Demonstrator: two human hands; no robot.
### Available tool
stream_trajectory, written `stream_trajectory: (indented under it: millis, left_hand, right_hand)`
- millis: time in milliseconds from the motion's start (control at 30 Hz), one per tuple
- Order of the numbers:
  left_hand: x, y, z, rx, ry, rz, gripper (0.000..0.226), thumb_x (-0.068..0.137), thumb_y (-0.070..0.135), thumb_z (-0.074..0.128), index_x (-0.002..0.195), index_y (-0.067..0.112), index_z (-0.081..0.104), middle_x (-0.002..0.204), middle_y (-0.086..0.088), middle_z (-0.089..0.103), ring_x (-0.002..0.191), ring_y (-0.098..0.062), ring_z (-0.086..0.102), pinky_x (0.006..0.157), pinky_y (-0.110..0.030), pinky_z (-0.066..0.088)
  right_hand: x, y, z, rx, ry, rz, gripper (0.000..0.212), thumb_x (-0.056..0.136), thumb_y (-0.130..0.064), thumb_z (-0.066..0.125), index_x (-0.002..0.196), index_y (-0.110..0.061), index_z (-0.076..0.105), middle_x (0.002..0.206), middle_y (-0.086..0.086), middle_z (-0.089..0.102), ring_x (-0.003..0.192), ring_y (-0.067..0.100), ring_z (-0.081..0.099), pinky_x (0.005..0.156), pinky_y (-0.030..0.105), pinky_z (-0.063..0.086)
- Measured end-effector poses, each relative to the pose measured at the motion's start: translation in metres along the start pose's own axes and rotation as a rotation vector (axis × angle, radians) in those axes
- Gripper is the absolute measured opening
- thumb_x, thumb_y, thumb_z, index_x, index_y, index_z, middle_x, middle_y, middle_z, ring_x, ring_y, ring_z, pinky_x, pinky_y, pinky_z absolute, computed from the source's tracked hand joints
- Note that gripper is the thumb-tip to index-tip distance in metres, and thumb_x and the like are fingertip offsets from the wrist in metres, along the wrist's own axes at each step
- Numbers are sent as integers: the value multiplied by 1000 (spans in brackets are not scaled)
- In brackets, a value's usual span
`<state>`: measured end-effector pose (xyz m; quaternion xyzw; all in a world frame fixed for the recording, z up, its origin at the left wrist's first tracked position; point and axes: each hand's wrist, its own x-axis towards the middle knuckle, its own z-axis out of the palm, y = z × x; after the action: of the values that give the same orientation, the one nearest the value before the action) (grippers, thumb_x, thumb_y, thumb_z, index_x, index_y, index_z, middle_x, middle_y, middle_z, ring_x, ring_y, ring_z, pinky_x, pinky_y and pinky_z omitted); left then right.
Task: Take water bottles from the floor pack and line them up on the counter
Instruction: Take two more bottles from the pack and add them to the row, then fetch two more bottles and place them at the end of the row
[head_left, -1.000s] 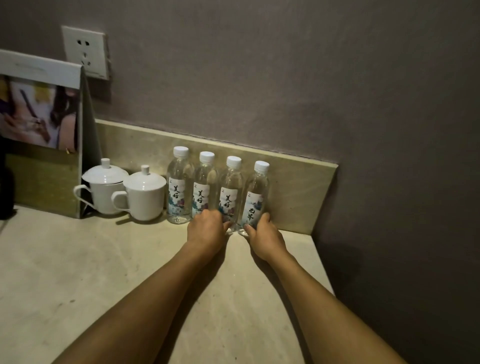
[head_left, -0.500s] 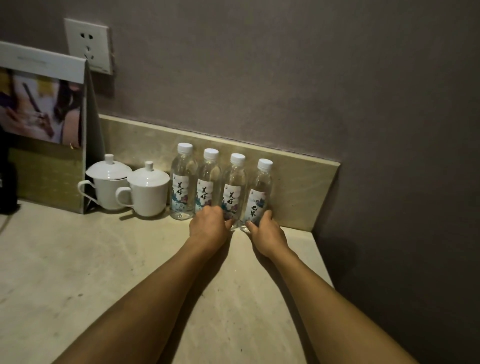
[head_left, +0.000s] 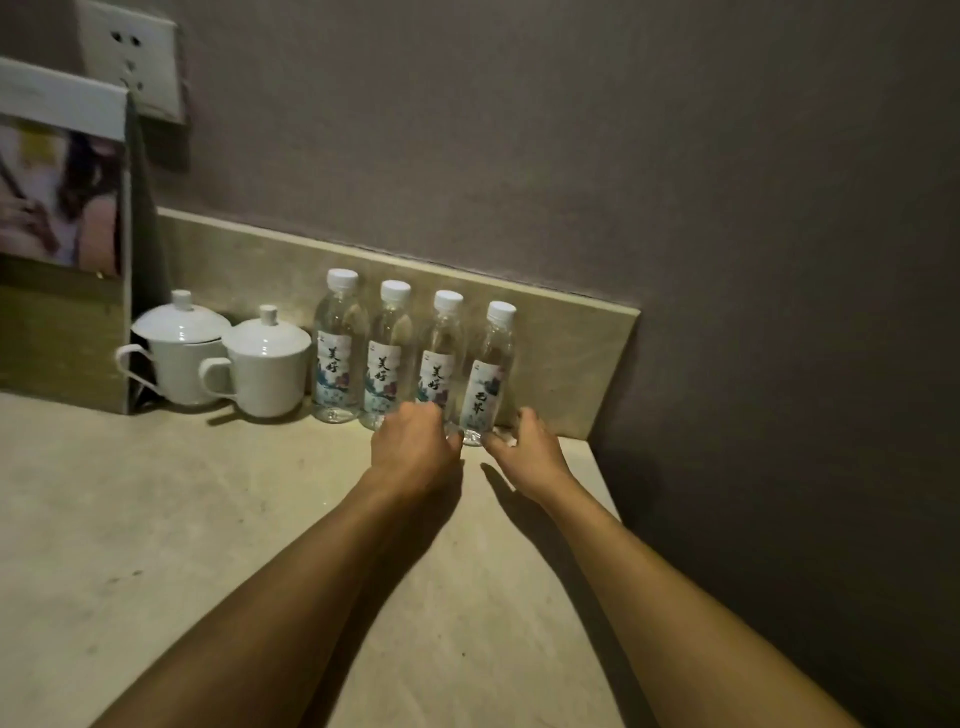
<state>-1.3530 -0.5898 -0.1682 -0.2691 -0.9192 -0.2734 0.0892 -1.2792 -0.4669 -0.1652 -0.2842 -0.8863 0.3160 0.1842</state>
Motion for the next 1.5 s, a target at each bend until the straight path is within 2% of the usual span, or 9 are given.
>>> stream_trajectory:
  millis: [200, 333, 433, 567, 833, 933, 1100, 1267, 1500]
  left_hand:
    - [-11, 36, -5, -57, -23, 75, 32, 91, 42, 55, 94, 13, 69, 90, -9, 68, 83, -28, 65, 73, -37, 55]
    - [-22, 76, -14, -78, 28, 153, 35, 93, 42, 48, 84, 15, 68, 81, -6, 66, 74, -26, 63, 70, -38, 56]
    - [-36, 115, -18, -82, 75, 199, 40, 95, 43, 43, 81, 16, 69, 75, -4, 63, 73, -26, 62, 66, -33, 51]
    - [-63, 176, -13, -98, 85, 244, 42, 96, 45, 40, 89, 17, 69, 84, -7, 68, 78, -29, 65, 73, -37, 55]
    - [-142, 323, 26, -116, 3, 322, 39, 99, 42, 39, 97, 16, 68, 102, -10, 68, 94, -35, 64, 79, -37, 49]
    - [-182, 382, 51, -90, -79, 390, 33, 100, 37, 41, 94, 17, 66, 103, -12, 67, 89, -32, 63, 72, -36, 44]
    - [-230, 460, 96, -130, -245, 459, 24, 94, 29, 44, 83, 17, 62, 100, -12, 68, 90, -35, 64, 72, -36, 47]
    - [-271, 525, 131, -155, -344, 542, 24, 93, 30, 44, 84, 15, 61, 98, -10, 66, 89, -33, 63, 74, -36, 47]
    - [-298, 567, 203, -234, -546, 574, 39, 98, 44, 40, 86, 17, 65, 91, -6, 69, 83, -27, 66, 77, -38, 55]
  right_hand:
    - [-15, 12, -37, 63, 46, 11, 54, 92, -32, 60, 139, -13, 43, 130, 10, 56, 113, 26, 58, 92, 46, 54]
    - [-31, 19, -71, 135, 122, -23, 42, 92, -31, 59, 130, -13, 53, 109, 5, 62, 96, 22, 63, 68, 30, 54]
    - [-45, 30, -101, 154, 198, -76, 33, 92, -29, 60, 120, -12, 60, 103, 5, 66, 93, 20, 65, 80, 31, 53]
    - [-72, 62, -154, 132, 276, -131, 23, 94, -19, 58, 116, -13, 63, 100, -1, 63, 91, 12, 59, 77, 22, 44]
    - [-136, 174, -274, 106, 444, -105, 19, 90, -7, 54, 102, -15, 67, 91, 3, 68, 81, 18, 67, 71, 23, 49]
    - [-167, 228, -311, 126, 489, -29, 21, 88, -4, 54, 98, -18, 66, 82, 1, 66, 76, 19, 68, 66, 22, 51]
    - [-217, 307, -370, 129, 577, 79, 25, 81, -1, 53, 87, -24, 61, 65, -6, 59, 73, 26, 69, 73, 43, 58]
    - [-258, 369, -411, 125, 653, 200, 29, 80, -4, 57, 71, -32, 54, 69, -2, 61, 76, 27, 67, 74, 42, 57]
    - [-282, 445, -422, 113, 573, 389, 22, 86, -8, 59, 74, -26, 58, 79, 3, 65, 84, 27, 67, 79, 43, 57]
